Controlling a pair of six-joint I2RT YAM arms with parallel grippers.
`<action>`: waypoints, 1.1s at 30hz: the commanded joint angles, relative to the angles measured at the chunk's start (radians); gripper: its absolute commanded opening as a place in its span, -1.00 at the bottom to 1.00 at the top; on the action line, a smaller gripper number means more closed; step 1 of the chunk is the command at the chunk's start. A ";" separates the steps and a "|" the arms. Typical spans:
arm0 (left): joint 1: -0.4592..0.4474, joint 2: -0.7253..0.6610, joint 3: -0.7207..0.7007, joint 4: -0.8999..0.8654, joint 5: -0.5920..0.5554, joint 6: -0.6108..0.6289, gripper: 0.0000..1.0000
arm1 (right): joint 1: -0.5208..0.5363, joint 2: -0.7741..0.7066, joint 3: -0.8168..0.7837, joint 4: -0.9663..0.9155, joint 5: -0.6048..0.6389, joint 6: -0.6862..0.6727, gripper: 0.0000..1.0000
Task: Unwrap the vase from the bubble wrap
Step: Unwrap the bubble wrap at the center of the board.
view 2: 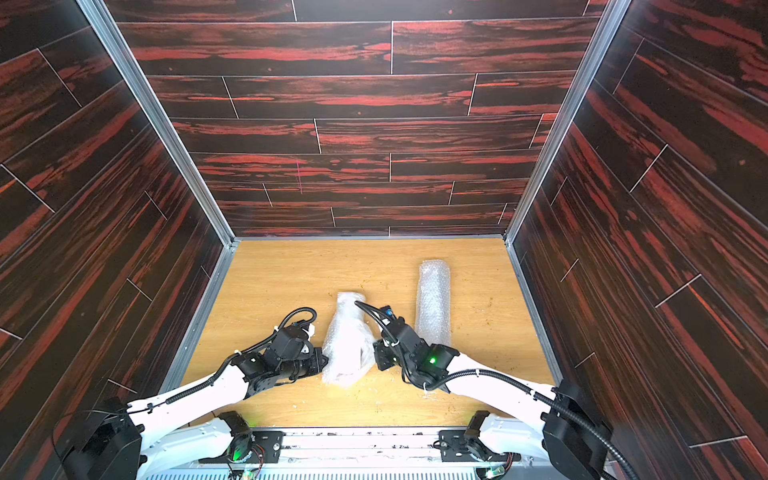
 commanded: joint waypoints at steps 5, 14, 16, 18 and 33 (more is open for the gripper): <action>0.005 0.014 0.060 0.026 0.064 0.006 -0.33 | -0.010 -0.036 0.096 -0.068 0.036 -0.038 0.04; 0.001 0.045 0.082 0.101 0.124 -0.015 -0.25 | -0.089 0.143 0.362 -0.135 -0.091 -0.120 0.20; -0.005 0.065 0.082 0.139 0.132 -0.025 -0.25 | -0.102 0.206 0.423 -0.172 -0.111 -0.152 0.26; -0.009 0.075 0.085 0.149 0.129 -0.025 -0.25 | -0.120 0.264 0.460 -0.200 -0.149 -0.172 0.26; -0.015 0.114 0.077 0.173 0.123 -0.014 -0.24 | -0.182 0.462 0.472 -0.252 -0.237 -0.247 0.31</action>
